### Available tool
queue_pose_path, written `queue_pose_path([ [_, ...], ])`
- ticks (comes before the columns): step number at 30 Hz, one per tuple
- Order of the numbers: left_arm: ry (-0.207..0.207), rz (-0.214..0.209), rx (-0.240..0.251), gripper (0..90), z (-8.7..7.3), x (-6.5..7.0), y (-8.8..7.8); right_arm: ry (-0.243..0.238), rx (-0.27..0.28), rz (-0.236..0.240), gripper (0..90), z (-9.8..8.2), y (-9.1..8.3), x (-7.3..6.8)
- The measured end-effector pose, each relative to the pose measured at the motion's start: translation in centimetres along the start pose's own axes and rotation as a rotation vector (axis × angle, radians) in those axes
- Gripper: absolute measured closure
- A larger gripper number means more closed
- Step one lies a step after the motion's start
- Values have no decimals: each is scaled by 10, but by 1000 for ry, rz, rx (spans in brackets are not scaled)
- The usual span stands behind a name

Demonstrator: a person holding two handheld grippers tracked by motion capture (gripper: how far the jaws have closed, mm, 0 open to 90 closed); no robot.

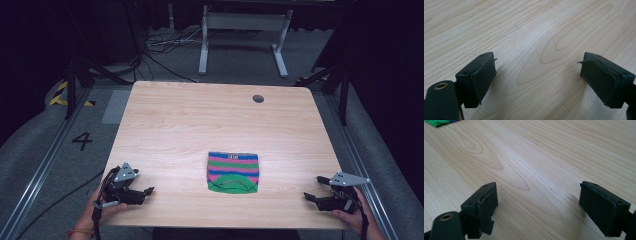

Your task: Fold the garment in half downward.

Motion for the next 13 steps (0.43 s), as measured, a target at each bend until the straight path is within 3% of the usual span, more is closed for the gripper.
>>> queue_pose_path([
  [13, -5, 8, -4, 124, 1, 0, 0, 14, -3, -17, 143, 0, 0, 0],
])
Point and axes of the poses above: each handheld gripper's, and its own axes: y roughly forward along the jaws, z roughly out of its top, x roughly to its right, the point moved 3 cm from there along y, roughly forward along the jaws, and after that the axes turned 1 degree about -z, right-handed, at the moved point
